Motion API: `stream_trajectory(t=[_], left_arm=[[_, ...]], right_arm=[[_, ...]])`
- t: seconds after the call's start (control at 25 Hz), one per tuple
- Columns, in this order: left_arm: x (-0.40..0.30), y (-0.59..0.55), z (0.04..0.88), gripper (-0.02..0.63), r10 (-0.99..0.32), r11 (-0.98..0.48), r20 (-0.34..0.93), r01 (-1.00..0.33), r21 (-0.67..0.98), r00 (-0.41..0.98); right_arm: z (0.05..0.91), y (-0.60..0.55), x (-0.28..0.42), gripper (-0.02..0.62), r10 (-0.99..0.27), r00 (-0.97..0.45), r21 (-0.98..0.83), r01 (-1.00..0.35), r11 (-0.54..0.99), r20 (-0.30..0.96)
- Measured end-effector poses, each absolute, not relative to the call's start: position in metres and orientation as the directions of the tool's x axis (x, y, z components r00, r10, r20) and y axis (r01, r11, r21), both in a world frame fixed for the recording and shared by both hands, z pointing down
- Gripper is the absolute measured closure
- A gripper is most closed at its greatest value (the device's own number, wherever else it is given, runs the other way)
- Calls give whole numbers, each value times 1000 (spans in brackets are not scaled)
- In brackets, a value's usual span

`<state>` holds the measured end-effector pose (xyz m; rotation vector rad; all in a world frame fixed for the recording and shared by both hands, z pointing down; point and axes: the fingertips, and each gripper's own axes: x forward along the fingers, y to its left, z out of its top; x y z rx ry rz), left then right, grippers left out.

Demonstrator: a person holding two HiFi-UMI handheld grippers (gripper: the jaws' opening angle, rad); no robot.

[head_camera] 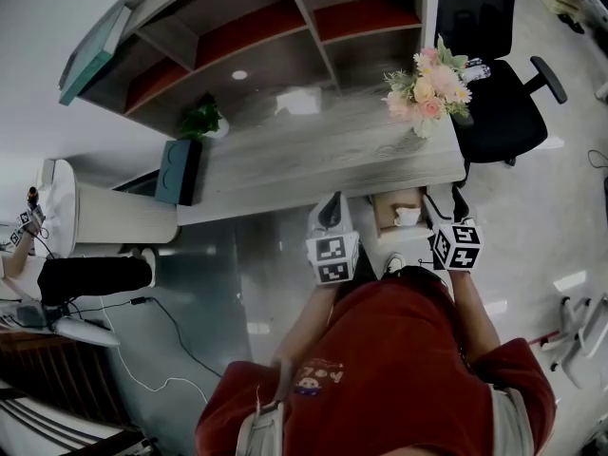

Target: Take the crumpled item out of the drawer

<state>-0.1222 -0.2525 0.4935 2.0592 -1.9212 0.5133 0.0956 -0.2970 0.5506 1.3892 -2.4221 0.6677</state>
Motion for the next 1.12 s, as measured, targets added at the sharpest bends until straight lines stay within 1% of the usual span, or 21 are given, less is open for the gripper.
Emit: stream_trajectory(t=[0.64,1.12], left_arm=[[-116,-248,528,607,-870,-106,483,-994,5,95],[-113,-233,588,607,-788,-129,599,-989,68,144]], right_arm=[[590,-283,76,272,-669,-512,-250,-856,453,539],[650,-266,53,272,-562,-518,-293,-846,445,645]])
